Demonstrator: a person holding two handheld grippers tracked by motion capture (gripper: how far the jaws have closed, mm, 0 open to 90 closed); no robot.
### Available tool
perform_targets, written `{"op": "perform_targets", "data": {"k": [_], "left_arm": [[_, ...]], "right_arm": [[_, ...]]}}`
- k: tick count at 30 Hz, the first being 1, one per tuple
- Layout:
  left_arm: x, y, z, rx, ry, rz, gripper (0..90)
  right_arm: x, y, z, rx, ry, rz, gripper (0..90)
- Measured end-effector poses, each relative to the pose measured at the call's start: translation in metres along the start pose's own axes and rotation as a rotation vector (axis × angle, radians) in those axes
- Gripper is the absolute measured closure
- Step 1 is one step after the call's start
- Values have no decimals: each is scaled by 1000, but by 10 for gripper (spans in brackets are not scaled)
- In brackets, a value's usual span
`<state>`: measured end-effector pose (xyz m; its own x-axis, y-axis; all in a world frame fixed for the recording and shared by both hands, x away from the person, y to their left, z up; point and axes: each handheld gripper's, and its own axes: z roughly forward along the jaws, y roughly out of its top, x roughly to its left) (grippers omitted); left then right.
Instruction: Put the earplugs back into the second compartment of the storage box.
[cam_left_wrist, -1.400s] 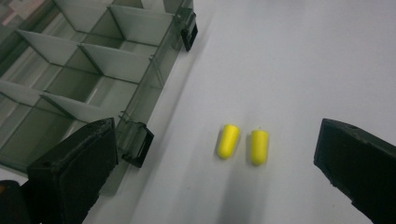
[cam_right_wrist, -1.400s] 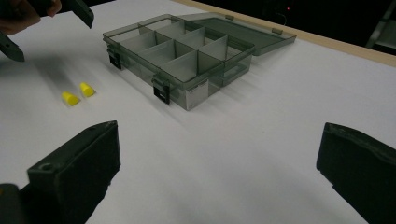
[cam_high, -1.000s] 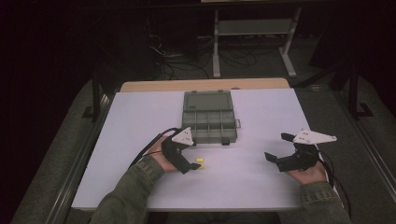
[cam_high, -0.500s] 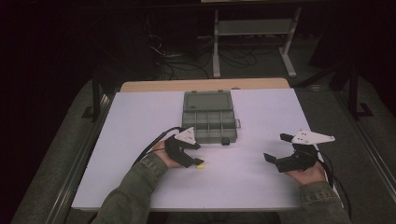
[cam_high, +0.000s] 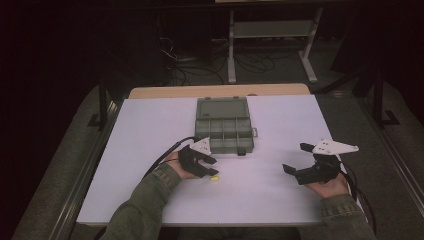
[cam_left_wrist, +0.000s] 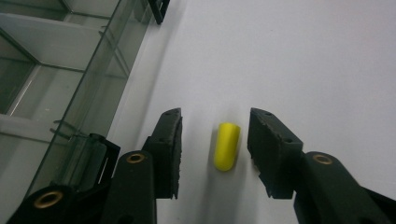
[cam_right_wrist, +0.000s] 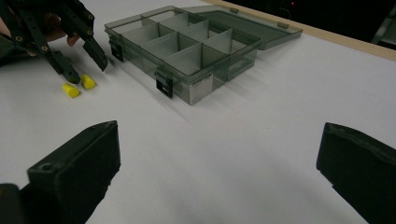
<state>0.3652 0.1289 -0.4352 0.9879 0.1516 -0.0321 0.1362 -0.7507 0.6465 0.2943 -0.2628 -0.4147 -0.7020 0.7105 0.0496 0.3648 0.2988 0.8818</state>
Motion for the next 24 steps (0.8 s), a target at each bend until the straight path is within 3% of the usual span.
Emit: {"op": "perform_targets", "data": {"k": [17, 24], "left_arm": [[-1, 1, 4, 15, -36, 18, 794], [-3, 10, 0, 31, -17, 6, 821]], "right_arm": [[0, 0, 0, 1, 0, -2, 0], [0, 0, 0, -1, -1, -2, 0]]}}
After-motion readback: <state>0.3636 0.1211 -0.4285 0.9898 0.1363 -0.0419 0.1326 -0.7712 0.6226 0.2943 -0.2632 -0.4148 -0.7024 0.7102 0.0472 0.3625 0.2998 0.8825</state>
